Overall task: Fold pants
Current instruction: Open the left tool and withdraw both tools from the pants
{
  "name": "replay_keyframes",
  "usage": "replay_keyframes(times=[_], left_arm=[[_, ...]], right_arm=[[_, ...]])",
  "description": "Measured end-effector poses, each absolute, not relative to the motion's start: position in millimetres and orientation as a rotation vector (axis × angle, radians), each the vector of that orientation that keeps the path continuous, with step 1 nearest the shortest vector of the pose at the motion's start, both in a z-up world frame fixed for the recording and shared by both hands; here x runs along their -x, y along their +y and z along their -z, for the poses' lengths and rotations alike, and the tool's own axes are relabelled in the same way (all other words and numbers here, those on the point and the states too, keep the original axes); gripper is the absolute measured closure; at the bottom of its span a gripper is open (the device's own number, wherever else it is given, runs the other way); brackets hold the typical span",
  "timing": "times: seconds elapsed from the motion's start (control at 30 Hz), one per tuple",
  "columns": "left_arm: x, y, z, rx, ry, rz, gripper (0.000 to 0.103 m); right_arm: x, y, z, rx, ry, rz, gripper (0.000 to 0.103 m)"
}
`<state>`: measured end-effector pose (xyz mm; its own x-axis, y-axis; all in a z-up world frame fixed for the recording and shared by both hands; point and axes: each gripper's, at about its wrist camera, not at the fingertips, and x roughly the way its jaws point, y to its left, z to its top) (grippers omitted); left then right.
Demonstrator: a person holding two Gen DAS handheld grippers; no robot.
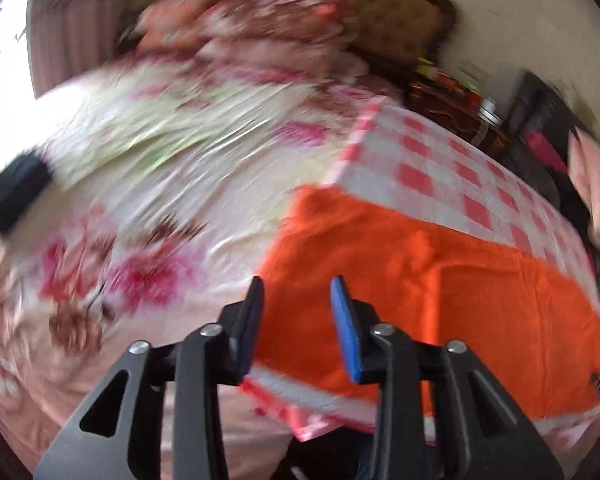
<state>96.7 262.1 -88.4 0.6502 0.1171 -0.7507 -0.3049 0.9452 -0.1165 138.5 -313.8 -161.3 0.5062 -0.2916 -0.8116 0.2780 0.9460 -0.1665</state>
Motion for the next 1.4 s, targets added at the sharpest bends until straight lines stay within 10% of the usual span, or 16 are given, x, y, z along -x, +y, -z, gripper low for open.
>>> replay_keyframes(times=[0.3, 0.7, 1.4], left_arm=[[-148, 33, 127, 0.022, 0.96, 0.147, 0.053], [-159, -27, 154, -0.056, 1.061, 0.071, 0.001], [-146, -25, 154, -0.025, 0.986, 0.016, 0.002]], right_arm=[[-142, -314, 161, 0.01, 1.028, 0.355, 0.015], [-142, -320, 163, -0.04, 1.065, 0.321, 0.01], [-130, -325, 157, -0.095, 1.006, 0.267, 0.011]])
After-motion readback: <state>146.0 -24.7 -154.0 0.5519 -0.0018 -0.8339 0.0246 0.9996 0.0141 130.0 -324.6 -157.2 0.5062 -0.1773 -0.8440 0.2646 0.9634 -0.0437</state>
